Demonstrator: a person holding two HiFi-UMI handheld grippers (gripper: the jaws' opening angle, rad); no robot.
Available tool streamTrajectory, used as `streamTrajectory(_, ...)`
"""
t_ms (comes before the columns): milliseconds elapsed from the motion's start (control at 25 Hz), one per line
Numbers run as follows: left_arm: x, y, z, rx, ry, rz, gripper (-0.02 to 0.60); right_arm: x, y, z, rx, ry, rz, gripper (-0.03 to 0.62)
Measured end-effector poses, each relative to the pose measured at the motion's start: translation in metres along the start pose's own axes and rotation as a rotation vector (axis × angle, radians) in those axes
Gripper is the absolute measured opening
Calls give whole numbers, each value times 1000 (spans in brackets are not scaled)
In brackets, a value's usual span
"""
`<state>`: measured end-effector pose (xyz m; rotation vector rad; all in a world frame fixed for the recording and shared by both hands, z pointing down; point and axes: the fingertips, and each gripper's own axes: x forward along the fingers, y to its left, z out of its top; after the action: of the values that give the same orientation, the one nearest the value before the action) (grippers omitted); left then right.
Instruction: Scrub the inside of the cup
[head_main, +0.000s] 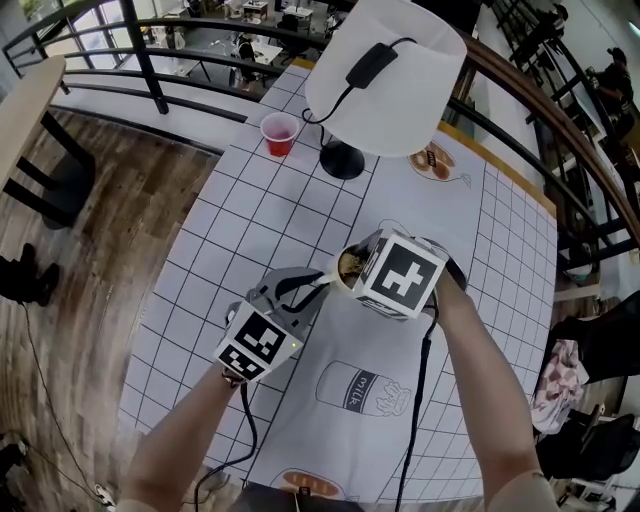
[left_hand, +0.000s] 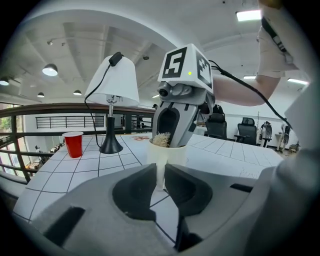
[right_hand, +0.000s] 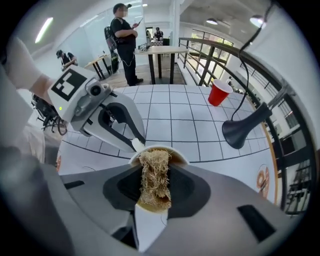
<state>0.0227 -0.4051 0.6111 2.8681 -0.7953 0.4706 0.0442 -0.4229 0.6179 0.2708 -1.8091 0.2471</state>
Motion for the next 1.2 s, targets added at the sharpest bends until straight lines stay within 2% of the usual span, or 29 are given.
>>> streamTrajectory(120,0,8,0,9,-1,51,54,-4,1,3,62,-71,80,114)
streamTrajectory(240,0,11,-3,0,9,64,55,-18,2,6,125,-185,89,114)
streamTrajectory(600,-11,8,-7,-3,75,82,55,-82,5,20,250,-531,-87,117)
streamTrajectory(640,-13,7,-5,-15,73,85,69,-92,4,20,263,-564,-113,117)
streamTrajectory(720,-20,5,1,-48,62,93,152,-110,4,19,280,-613,-168,117)
streamTrajectory(840,-36,5,25,-39,10,120,156,-141,4,15,303,-675,-254,117)
streamTrajectory(960,-64,3,65,56,-90,203,145,-173,11,9,311,-725,-338,118)
streamTrajectory(1040,-82,2,93,98,-150,252,110,-198,20,9,307,-768,-387,118)
streamTrajectory(1200,-114,-8,151,98,-244,288,86,-250,43,9,286,-836,-472,118)
